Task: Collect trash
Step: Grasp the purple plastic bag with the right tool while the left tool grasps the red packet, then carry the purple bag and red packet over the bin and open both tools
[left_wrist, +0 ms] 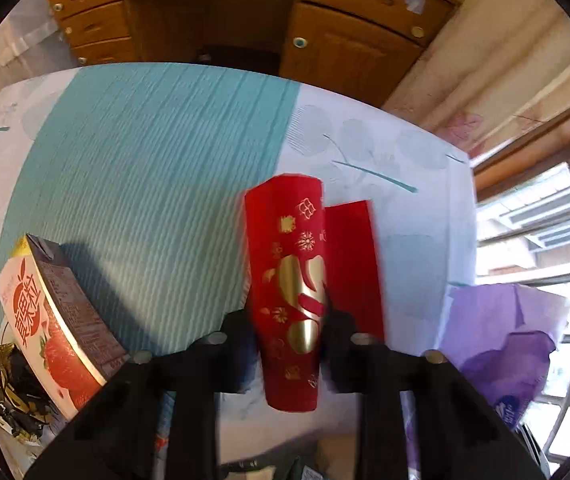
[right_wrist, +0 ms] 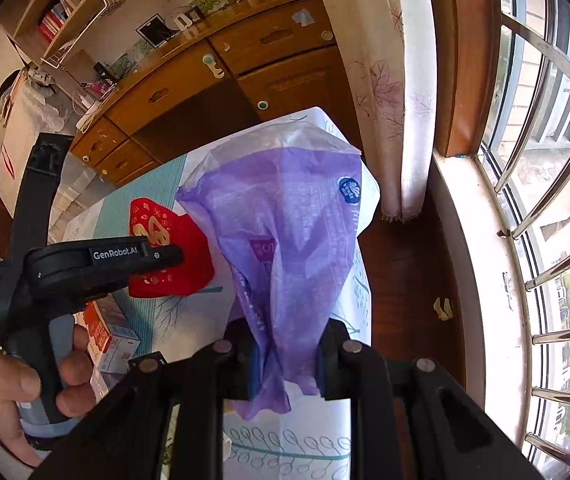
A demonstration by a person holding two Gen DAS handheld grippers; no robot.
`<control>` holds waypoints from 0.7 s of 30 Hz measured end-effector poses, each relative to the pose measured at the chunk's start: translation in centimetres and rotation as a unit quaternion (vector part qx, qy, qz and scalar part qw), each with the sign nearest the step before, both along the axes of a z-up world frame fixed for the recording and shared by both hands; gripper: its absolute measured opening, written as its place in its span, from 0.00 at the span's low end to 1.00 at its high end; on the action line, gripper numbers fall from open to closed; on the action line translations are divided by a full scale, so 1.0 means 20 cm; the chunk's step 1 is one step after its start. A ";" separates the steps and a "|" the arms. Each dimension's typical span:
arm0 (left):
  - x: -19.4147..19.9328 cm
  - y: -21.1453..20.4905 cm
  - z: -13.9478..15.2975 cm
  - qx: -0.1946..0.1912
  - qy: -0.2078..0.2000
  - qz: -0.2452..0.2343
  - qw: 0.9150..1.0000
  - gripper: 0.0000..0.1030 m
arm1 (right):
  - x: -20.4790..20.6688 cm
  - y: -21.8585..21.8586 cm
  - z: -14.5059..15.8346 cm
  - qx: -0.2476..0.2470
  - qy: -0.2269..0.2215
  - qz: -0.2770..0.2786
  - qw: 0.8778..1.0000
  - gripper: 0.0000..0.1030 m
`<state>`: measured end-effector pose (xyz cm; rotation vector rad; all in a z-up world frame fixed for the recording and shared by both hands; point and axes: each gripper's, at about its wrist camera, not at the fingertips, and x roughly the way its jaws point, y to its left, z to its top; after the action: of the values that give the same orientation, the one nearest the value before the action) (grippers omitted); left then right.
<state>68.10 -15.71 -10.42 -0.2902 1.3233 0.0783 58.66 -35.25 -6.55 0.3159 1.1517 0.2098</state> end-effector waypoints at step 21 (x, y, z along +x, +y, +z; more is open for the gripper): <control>-0.92 0.19 0.81 -0.032 -0.106 -0.079 0.991 0.14 | -0.71 0.23 0.59 -0.032 -0.082 0.013 0.996 0.20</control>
<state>49.64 -11.86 5.84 -0.2402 1.1341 -0.1271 44.52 -30.66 5.22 0.2226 0.9978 0.2182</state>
